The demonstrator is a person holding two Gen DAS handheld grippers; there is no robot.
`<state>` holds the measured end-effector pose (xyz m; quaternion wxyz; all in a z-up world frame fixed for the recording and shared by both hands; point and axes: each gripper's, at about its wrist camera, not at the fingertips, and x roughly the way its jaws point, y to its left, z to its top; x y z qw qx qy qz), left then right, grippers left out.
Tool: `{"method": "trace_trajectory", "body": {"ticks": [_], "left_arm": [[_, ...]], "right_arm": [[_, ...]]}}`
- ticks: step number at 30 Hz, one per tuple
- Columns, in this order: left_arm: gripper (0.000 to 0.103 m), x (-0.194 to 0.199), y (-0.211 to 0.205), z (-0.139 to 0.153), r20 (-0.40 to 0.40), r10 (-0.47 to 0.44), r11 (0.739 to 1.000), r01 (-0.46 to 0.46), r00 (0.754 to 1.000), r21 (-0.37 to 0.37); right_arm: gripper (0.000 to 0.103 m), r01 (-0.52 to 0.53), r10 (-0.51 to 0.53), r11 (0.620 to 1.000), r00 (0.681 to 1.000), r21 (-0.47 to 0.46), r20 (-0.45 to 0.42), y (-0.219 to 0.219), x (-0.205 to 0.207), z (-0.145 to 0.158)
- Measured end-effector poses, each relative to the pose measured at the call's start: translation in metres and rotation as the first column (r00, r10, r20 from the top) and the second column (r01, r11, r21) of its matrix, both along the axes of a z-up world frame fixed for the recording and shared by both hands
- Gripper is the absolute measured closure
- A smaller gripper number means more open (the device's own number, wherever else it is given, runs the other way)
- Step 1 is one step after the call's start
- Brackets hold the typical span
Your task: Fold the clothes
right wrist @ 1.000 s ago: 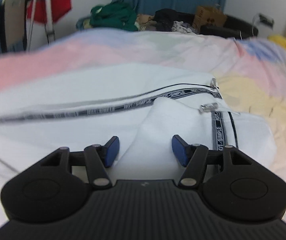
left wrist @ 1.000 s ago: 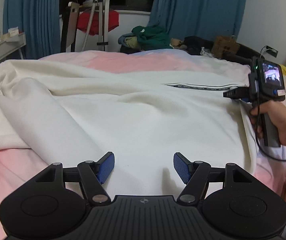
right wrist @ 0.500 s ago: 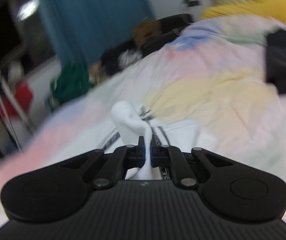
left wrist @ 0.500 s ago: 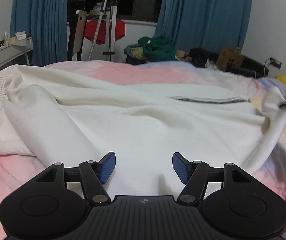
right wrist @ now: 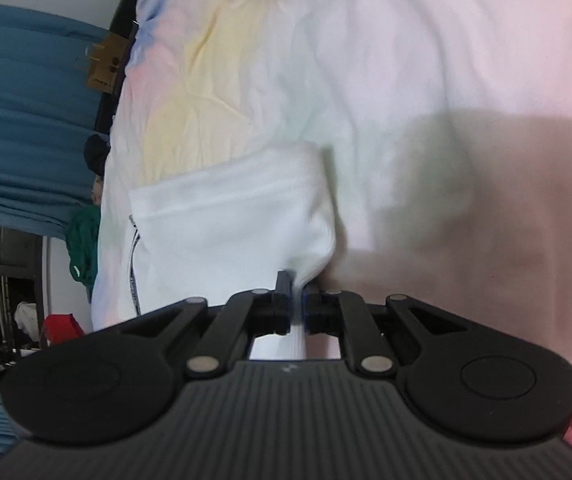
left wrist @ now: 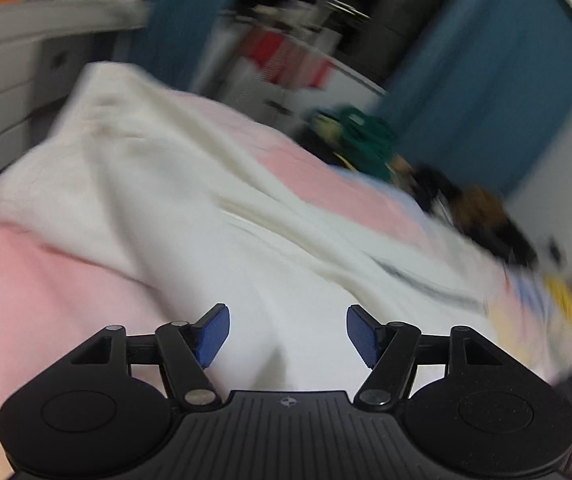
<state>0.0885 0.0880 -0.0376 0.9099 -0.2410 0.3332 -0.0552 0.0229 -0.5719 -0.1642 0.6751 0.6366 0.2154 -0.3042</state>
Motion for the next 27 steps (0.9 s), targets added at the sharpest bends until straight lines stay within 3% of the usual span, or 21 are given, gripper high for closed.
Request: {"method": "trace_trajectory", "body": {"ticks": [2,4,6,8,11,12,13,14,16,20,23,26,27], "left_arm": [[0.027,-0.001,0.039,0.002,-0.039,0.099,0.992,-0.102,0.994,-0.075],[0.024,-0.002,0.079,0.005,-0.085,0.193,0.968,-0.204,0.977,-0.145],[0.021,0.0,0.112,-0.007,-0.166,0.253,0.932,-0.286,0.953,-0.224],[0.021,0.008,0.137,-0.024,-0.256,0.28,0.881,-0.353,0.925,-0.316],[0.022,0.027,0.162,-0.055,-0.385,0.266,0.78,-0.431,0.884,-0.453],[0.025,0.034,0.167,-0.066,-0.424,0.249,0.748,-0.451,0.871,-0.487],[0.029,0.039,0.17,-0.071,-0.439,0.266,0.73,-0.477,0.858,-0.49],[0.03,0.044,0.173,-0.077,-0.454,0.283,0.71,-0.503,0.845,-0.493],[0.03,0.053,0.179,-0.088,-0.484,0.316,0.669,-0.553,0.816,-0.496],[0.035,0.065,0.186,-0.082,-0.416,0.372,0.684,-0.549,0.829,-0.481],[0.05,0.064,0.194,-0.084,-0.4,0.378,0.656,-0.547,0.835,-0.52],[0.071,0.059,0.2,-0.084,-0.4,0.378,0.642,-0.548,0.835,-0.537],[0.087,0.06,0.201,-0.084,-0.402,0.379,0.637,-0.55,0.833,-0.539]], "right_arm": [[0.08,-0.011,0.011,1.0,1.0,-0.009,0.011,0.001,0.002,0.002],[0.059,-0.023,0.024,0.999,0.999,-0.023,0.031,0.004,0.004,0.005],[0.053,-0.004,0.005,0.999,0.999,-0.033,0.035,0.002,0.006,0.009],[0.053,-0.007,0.007,0.998,1.0,-0.067,0.013,-0.001,0.015,0.013],[0.052,-0.005,0.006,0.995,1.0,-0.104,0.007,-0.008,0.024,0.011],[0.058,-0.002,0.003,0.994,1.0,-0.11,0.008,-0.011,0.027,0.01],[0.078,0.001,0.0,0.993,1.0,-0.117,0.008,-0.013,0.029,0.01],[0.092,0.0,0.0,0.992,1.0,-0.13,0.001,-0.015,0.03,0.01],[0.097,0.018,-0.017,0.987,1.0,-0.16,0.008,-0.017,0.026,0.012],[0.097,0.108,-0.083,0.956,0.992,-0.274,0.099,-0.017,0.011,0.031],[0.097,0.115,-0.087,0.928,0.992,-0.353,0.096,-0.016,0.008,0.04],[0.097,0.09,-0.084,0.941,0.996,-0.327,0.03,-0.018,0.013,0.031],[0.097,0.086,-0.087,0.948,0.996,-0.307,0.01,-0.018,0.012,0.026]]}}
